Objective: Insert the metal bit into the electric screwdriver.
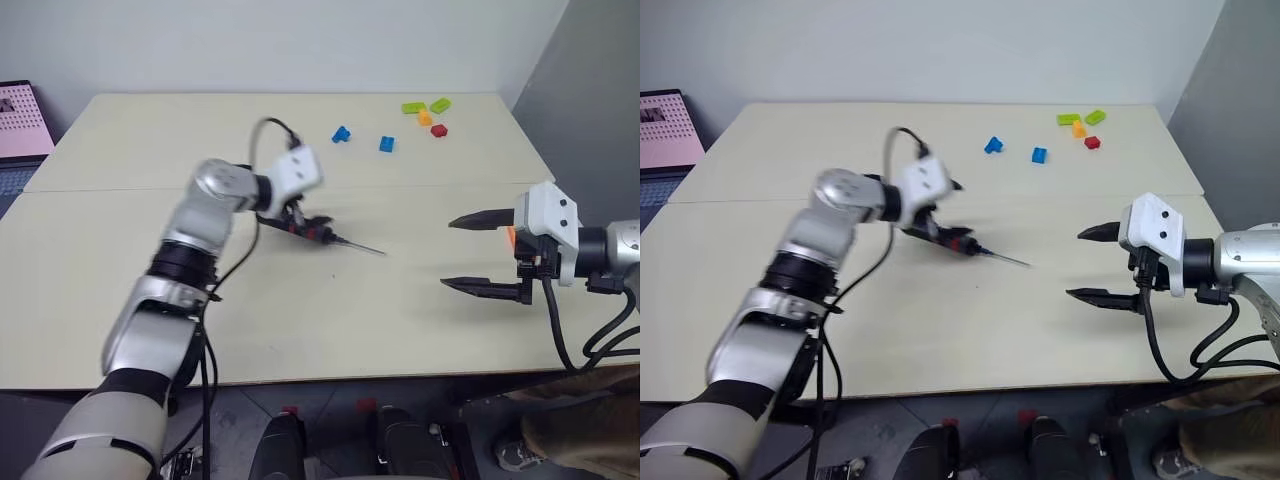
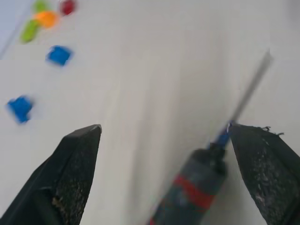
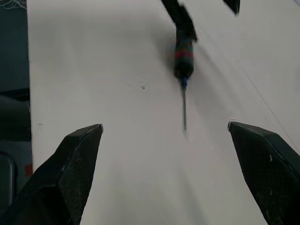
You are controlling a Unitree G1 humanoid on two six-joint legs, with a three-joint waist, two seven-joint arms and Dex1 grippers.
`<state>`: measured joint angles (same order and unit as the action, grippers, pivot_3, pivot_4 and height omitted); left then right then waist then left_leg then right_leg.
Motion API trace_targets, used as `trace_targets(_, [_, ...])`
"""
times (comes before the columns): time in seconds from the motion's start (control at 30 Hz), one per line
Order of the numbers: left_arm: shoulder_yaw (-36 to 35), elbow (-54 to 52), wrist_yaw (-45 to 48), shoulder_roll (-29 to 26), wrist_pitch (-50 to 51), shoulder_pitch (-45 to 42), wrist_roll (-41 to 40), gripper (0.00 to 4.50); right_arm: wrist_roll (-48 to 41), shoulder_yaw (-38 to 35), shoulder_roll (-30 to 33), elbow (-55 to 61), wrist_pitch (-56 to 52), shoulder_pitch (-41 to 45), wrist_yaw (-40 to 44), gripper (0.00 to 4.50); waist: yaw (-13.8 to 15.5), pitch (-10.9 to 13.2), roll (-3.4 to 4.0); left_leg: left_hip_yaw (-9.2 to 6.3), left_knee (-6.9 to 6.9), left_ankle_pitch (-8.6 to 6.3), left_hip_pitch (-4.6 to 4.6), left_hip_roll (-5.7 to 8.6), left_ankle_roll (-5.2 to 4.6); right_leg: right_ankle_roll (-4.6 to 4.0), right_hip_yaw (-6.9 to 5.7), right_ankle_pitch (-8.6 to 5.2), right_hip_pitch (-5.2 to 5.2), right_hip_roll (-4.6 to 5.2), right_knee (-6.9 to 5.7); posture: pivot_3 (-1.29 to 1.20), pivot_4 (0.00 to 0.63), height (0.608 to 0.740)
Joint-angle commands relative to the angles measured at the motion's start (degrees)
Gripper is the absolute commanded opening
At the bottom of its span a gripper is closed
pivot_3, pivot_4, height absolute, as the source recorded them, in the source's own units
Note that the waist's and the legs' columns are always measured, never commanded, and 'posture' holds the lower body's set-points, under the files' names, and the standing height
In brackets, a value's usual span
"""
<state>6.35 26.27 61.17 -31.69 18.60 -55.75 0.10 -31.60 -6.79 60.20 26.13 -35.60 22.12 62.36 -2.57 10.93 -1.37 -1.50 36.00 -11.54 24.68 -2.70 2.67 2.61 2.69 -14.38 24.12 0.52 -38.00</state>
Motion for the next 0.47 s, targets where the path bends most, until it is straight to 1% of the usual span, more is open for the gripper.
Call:
trace_targets(0.03, [-7.2,-9.7,-1.8,-4.9,12.9,5.4,-5.0,4.49,-1.1,-3.5,0.5,0.9,-0.1,-1.4,-0.3,4.5,0.0,0.0,0.0,-0.01,-0.01,0.0,-0.02,0.0,0.0,0.0,-0.01,0.0,-0.01,0.0,0.0,0.0,0.15,0.74])
trace_targets(0.17, [-16.4,-22.7,-0.3,-11.2,19.5,16.0,-12.7,4.49,-0.9,-5.6,1.0,-0.3,0.0,-3.9,-0.1,4.5,0.0,0.0,-0.02,-0.02,0.09,0.01,-0.03,-0.02,0.02,0.02,0.0,0.01,-0.04,0.0,-0.05,0.0,0.15,0.74])
trace_targets(0.27, [-19.5,-28.9,0.4,-14.3,22.7,22.3,-16.4,4.49,-1.1,-6.6,1.2,-1.2,0.2,-4.3,0.1,4.5,0.4,0.0,-0.03,0.0,0.12,0.02,-0.04,-0.01,0.03,0.03,-0.01,0.03,-0.06,0.04,-0.05,0.0,0.15,0.74])
trace_targets(0.33, [-21.7,-32.8,1.7,-16.1,26.3,26.0,-20.3,4.49,-1.1,-7.1,1.4,-1.7,0.3,-4.7,0.4,4.5,0.8,0.0,-0.03,0.0,0.12,0.02,-0.09,-0.01,0.03,0.03,-0.01,0.03,-0.08,0.06,-0.05,0.0,0.15,0.74])
trace_targets(0.4, [-22.7,-35.2,1.9,-17.1,28.4,28.1,-23.0,4.49,-1.0,-7.1,1.5,-1.8,0.5,-4.9,0.5,4.5,1.1,0.0,-0.04,0.01,0.12,0.02,-0.14,0.0,0.03,0.02,-0.02,0.03,-0.13,0.08,-0.04,0.0,0.15,0.74])
trace_targets(0.47, [-22.5,-35.1,1.7,-17.5,27.7,28.9,-23.9,4.49,-0.9,-6.3,1.0,-1.9,0.6,-4.5,0.3,4.5,1.1,0.0,-0.04,0.0,0.13,0.02,-0.14,0.01,0.03,0.01,-0.03,0.02,-0.15,0.09,-0.04,0.0,0.15,0.74])
